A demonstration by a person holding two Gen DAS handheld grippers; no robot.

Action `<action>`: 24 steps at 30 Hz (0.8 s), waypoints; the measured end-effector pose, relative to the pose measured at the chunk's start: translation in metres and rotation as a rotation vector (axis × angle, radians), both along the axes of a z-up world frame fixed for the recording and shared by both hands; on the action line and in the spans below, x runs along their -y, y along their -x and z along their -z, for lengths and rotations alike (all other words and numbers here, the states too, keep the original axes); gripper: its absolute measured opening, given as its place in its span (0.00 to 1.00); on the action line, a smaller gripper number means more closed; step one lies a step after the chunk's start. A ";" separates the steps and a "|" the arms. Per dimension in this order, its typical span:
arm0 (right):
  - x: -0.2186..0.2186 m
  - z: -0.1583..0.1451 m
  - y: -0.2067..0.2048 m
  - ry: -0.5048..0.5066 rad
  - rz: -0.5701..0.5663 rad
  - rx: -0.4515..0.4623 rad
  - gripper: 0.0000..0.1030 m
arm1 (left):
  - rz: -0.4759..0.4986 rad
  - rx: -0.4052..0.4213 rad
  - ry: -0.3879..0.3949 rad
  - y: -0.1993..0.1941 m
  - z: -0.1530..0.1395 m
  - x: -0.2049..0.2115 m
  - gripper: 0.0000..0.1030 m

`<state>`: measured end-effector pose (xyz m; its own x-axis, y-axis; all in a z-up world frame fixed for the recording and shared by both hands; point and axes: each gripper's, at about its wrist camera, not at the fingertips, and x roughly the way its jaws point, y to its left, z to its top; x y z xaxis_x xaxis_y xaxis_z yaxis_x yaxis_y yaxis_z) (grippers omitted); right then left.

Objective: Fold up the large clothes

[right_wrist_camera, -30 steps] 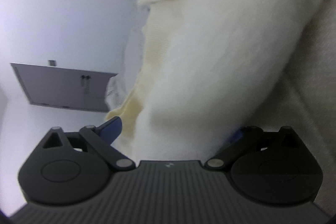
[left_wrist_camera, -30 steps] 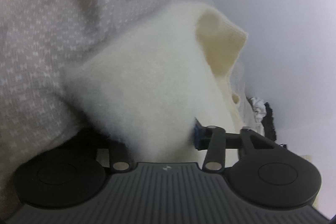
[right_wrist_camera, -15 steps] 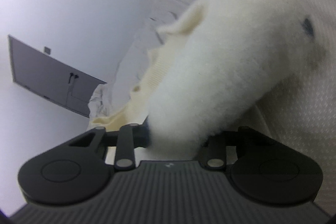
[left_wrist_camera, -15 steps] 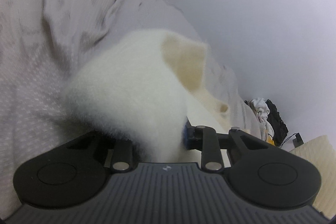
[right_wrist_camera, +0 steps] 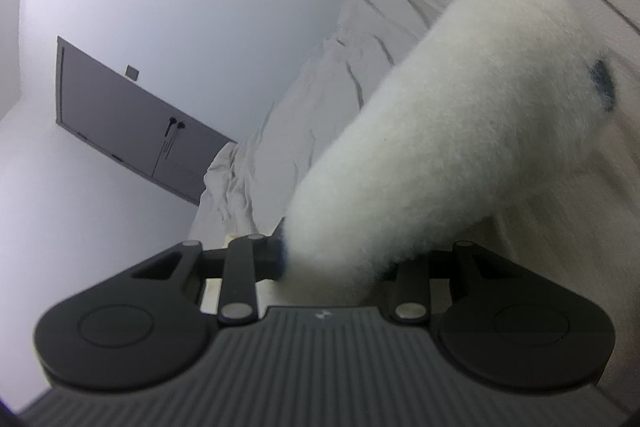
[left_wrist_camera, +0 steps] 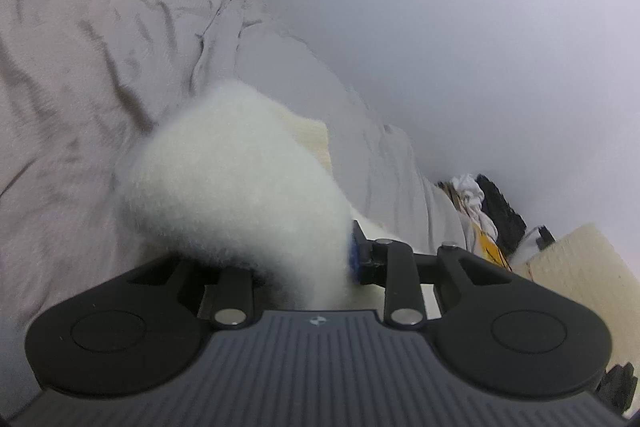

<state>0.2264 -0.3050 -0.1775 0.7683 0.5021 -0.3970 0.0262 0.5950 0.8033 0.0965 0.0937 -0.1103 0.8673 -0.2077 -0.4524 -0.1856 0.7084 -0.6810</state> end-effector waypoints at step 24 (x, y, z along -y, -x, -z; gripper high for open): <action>0.010 -0.021 -0.060 -0.035 -0.027 -0.069 0.64 | 0.030 0.025 -0.025 -0.077 -0.025 -0.002 0.55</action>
<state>0.2868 -0.3148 -0.1570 0.7256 0.5371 -0.4302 0.0665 0.5675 0.8207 0.1739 0.0956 -0.0849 0.8717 -0.2230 -0.4364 -0.1472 0.7303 -0.6671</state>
